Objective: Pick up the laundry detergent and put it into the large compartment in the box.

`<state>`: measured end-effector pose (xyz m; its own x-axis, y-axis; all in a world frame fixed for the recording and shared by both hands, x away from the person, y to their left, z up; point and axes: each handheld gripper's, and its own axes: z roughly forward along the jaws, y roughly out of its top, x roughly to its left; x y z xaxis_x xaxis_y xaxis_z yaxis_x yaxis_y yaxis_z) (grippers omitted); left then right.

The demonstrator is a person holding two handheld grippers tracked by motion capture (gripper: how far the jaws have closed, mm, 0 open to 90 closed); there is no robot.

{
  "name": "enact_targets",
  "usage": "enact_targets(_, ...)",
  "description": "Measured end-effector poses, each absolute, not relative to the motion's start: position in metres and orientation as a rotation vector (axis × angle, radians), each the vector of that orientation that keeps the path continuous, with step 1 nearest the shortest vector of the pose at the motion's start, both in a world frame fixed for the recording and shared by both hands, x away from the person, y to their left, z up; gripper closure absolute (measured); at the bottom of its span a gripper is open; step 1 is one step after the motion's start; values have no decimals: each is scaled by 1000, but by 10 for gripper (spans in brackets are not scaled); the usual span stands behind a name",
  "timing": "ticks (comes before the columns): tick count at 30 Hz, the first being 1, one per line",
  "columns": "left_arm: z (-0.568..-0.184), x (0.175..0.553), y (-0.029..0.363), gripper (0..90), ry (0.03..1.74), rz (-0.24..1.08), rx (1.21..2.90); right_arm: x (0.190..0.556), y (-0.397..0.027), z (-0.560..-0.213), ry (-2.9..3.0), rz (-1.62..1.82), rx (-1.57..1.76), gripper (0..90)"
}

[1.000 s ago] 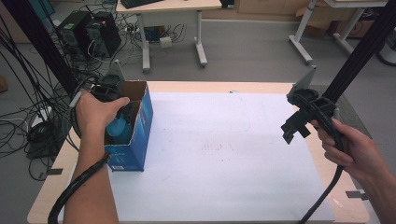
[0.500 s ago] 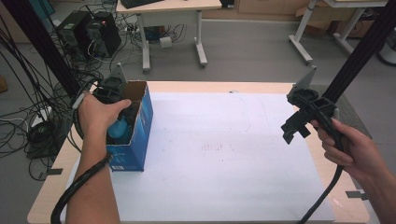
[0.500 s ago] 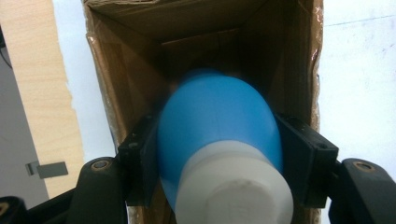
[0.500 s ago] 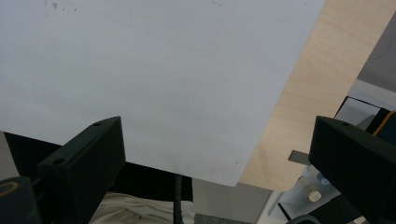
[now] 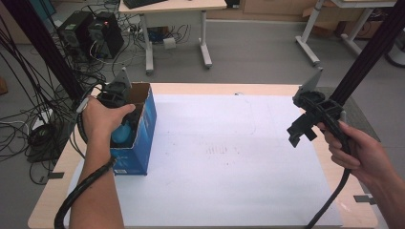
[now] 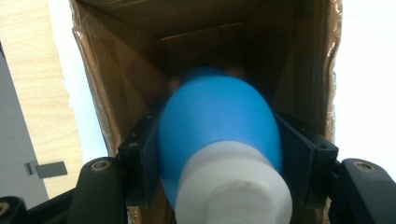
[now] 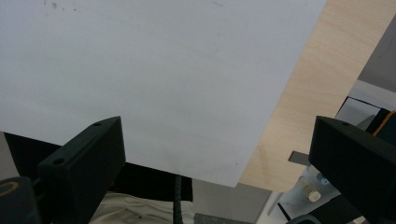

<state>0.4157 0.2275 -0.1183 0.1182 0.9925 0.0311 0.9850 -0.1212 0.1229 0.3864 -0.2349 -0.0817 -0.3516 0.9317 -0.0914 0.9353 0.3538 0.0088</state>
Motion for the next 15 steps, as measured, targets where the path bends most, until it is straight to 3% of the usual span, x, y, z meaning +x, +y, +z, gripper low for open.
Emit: enact_targets(15,-121,417,231,370,2042,167,2264,388,-235,-84,2521,-67,1746,36)
